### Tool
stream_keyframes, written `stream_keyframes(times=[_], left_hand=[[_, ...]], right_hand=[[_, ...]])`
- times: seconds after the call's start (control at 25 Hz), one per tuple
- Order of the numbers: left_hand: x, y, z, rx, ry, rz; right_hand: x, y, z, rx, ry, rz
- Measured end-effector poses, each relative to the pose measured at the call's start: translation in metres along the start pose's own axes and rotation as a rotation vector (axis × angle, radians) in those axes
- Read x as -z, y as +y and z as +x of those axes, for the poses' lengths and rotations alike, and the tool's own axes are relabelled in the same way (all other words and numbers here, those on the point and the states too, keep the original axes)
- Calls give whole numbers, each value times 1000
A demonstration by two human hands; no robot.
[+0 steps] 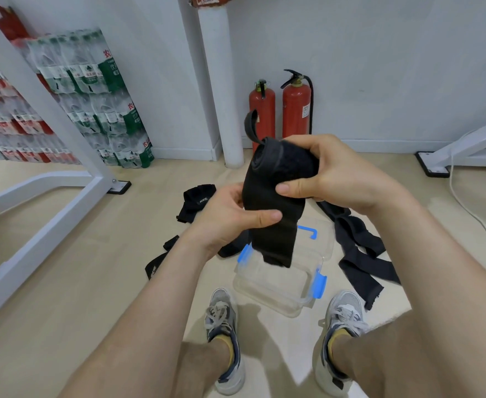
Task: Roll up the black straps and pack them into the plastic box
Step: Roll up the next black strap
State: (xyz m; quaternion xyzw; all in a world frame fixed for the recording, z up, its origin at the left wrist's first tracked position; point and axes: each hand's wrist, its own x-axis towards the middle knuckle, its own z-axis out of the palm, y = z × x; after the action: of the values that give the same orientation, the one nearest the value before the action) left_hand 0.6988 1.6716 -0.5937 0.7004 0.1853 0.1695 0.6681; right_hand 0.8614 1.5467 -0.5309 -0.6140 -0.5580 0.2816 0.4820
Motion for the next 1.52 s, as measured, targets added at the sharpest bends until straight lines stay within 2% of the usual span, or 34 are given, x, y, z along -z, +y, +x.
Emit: stream_keyframes(times=[0.12,0.28,0.4,0.56,0.64,0.76,0.92,1.04,1.12,1.24,1.32,1.52], left_hand=[[-11,2,-2,69,-8,15],[-23,1,-6,112,132,57],[-31,3,-7,99,219,71],[-36,7,-10,68,303,84],[-33,6,-14,85,289,53],[-24,6,-18,128,261,-9],[-21,13,-20,146,282,-99],[-23,13,-14,225,369,-130],[-24,11,-10,251,412,-201],[-21,7,-9,268,384,-357],[-19,7,-11,272,365,-390],[-9,11,-16,226,379,-254]], right_hand=[[1,2,-1,-34,12,-27],[-3,8,-1,-70,207,-167],[-14,16,4,-26,288,-349],[-24,24,10,11,270,-531],[-26,27,12,25,218,-583],[-29,26,14,-2,117,-526],[-33,23,15,125,182,-479],[-37,21,13,180,207,-455],[-43,21,13,213,192,-457],[-47,16,12,198,109,-410],[-44,12,9,128,61,-286],[-33,9,1,-30,-6,110]])
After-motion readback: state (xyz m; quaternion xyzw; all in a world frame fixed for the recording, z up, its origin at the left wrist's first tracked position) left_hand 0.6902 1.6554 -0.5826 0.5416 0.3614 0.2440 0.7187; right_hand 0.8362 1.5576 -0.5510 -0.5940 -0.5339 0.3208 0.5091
